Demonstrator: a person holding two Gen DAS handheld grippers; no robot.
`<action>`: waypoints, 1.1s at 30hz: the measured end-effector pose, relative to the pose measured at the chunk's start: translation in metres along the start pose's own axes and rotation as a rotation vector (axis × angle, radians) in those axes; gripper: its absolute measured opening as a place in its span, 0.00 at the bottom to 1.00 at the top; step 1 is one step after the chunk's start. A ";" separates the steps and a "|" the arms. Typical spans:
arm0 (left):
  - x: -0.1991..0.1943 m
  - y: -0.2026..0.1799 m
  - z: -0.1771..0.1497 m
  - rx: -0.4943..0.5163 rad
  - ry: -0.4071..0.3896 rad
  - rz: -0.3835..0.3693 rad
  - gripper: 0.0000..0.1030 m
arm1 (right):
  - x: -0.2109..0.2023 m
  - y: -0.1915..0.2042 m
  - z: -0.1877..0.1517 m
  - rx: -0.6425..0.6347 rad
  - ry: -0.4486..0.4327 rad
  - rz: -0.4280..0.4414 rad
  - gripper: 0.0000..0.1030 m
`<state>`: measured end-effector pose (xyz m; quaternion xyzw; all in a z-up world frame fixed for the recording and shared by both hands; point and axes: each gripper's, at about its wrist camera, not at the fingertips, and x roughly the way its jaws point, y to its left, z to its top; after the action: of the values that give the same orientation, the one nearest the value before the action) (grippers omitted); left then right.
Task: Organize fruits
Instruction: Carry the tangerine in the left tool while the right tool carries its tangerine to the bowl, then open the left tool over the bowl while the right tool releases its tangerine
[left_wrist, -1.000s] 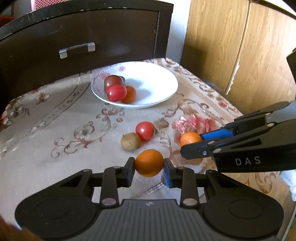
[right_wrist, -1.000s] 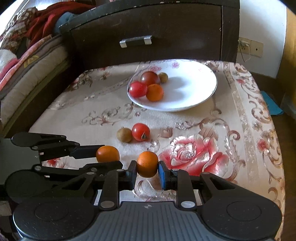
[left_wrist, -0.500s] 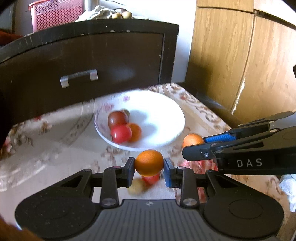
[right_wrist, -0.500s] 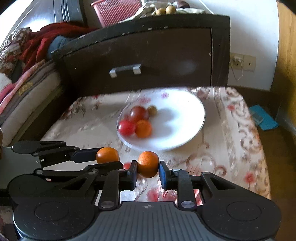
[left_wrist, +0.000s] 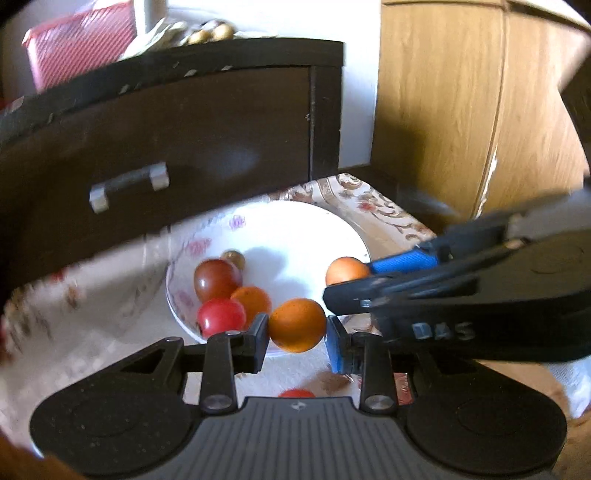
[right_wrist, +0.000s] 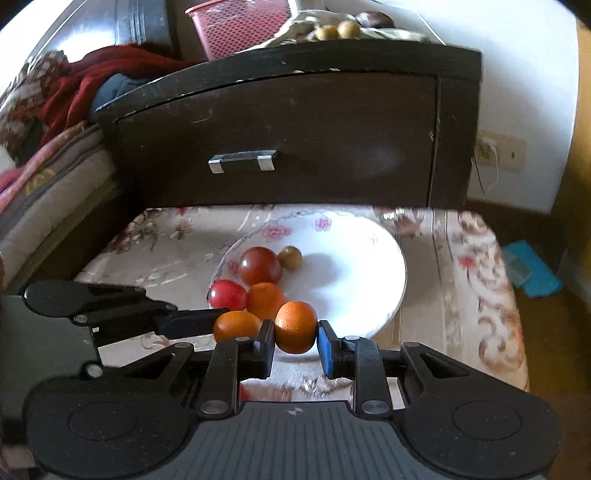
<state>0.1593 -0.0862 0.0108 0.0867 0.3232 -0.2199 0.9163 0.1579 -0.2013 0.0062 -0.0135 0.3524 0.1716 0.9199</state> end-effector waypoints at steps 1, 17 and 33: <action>0.002 0.000 0.001 0.001 0.002 0.002 0.39 | 0.001 0.000 0.001 -0.004 0.001 -0.001 0.19; 0.019 0.016 0.002 -0.040 0.012 0.029 0.40 | 0.021 -0.013 0.003 0.006 0.035 -0.043 0.20; 0.000 0.021 0.003 -0.038 0.001 0.035 0.47 | 0.005 -0.023 0.008 0.070 -0.020 -0.066 0.31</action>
<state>0.1703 -0.0686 0.0136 0.0752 0.3262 -0.1979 0.9213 0.1739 -0.2203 0.0064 0.0087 0.3484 0.1289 0.9284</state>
